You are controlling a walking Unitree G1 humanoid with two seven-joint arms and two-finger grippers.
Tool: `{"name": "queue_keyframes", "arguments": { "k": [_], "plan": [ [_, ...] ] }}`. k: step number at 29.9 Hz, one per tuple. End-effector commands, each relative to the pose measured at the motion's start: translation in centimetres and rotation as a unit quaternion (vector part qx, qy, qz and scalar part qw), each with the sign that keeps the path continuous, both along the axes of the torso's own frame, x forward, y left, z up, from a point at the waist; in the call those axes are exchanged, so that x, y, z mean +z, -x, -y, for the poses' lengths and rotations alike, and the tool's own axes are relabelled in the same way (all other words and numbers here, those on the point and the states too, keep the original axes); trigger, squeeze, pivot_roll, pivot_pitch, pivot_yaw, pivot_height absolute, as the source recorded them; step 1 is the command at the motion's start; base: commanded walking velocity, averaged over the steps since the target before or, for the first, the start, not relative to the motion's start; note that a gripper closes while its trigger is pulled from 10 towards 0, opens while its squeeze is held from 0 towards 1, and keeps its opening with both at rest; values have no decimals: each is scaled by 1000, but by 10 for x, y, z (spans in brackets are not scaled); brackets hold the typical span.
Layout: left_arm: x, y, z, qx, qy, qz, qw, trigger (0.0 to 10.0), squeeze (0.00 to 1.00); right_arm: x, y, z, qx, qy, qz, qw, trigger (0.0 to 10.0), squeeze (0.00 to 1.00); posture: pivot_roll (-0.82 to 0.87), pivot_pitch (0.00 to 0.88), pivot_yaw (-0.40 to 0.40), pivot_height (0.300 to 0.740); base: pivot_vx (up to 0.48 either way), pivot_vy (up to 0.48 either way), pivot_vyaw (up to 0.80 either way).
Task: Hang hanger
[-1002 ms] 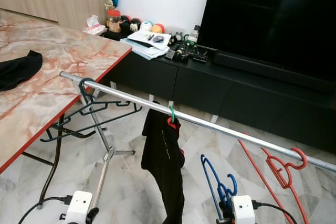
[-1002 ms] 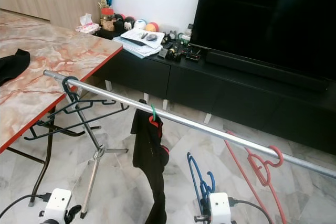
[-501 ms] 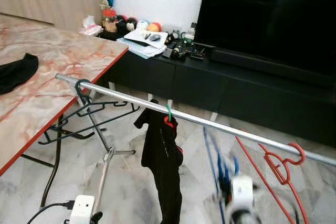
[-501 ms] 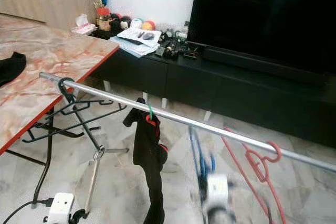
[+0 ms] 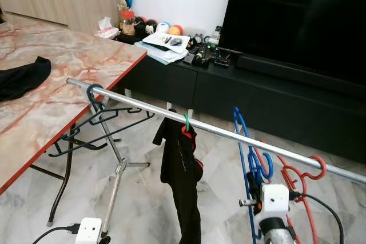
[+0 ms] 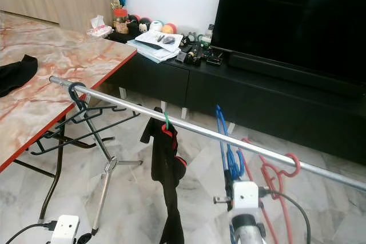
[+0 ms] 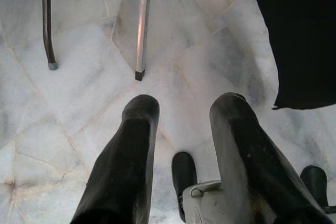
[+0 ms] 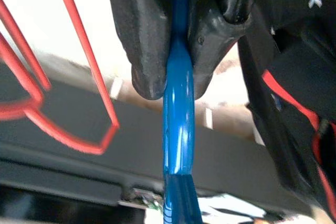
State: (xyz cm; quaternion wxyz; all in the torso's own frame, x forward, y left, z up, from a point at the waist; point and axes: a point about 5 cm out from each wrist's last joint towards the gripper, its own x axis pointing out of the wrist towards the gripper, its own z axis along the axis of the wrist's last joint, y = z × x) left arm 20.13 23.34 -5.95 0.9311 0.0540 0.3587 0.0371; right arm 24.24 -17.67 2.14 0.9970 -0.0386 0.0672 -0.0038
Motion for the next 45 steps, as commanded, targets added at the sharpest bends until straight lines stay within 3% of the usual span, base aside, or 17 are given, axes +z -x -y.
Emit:
{"name": "queue_keyframes", "arguments": {
  "k": [1,6,11,14,22,25,28,39,40,41,42,45],
  "plan": [
    [-3,4,1,-3,0,-6,1000,10000,0,7,-3,2,-16,4,7,1000,10000,0,111,0,-66,740,0,0,0],
    [-3,4,1,-6,-1,-9,1000,10000,0,10,-12,4,-43,-19,3,999,10000,0,113,0,-61,740,0,0,0],
    [-2,3,1,-9,-2,-10,1000,10000,0,16,-22,-2,-34,-40,-5,999,10000,0,115,0,-58,740,0,0,0],
    [-3,3,1,-15,-4,-13,1000,10000,0,13,-32,-5,-23,-29,-43,998,10000,0,116,0,-55,740,0,0,0],
    [-2,2,2,-23,-7,-15,1000,10000,0,17,-54,-1,-41,-42,-64,996,10000,0,125,0,-48,740,0,0,0],
    [-2,2,2,-24,-8,-15,1000,10000,0,13,-60,-1,-48,-31,-99,993,10000,0,124,0,-47,740,0,0,0],
    [-2,2,2,-25,-9,-16,1000,10000,0,8,-64,0,-70,-53,-133,987,10000,0,132,0,-48,740,0,0,0],
    [-6,8,1,-24,-9,-27,999,10000,0,7,-71,-4,-62,-65,-152,984,10000,0,135,0,-50,740,0,0,0],
    [-6,9,1,-24,-9,-28,999,10000,0,7,-70,-4,-62,-66,-153,984,10000,780,134,0,-51,740,0,0,0],
    [-6,9,1,-24,-9,-28,999,10000,0,6,-69,-3,-62,-66,-154,984,10000,780,134,0,-51,740,0,0,0],
    [-6,10,1,-23,-9,-28,999,10000,0,5,-68,-3,-63,-66,-155,984,10000,1000,134,0,-51,740,0,0,0],
    [-7,10,1,-23,-8,-29,999,10000,0,2,-65,-2,-64,-65,-155,984,10000,1000,133,0,-51,740,0,0,0]
  ]
}}
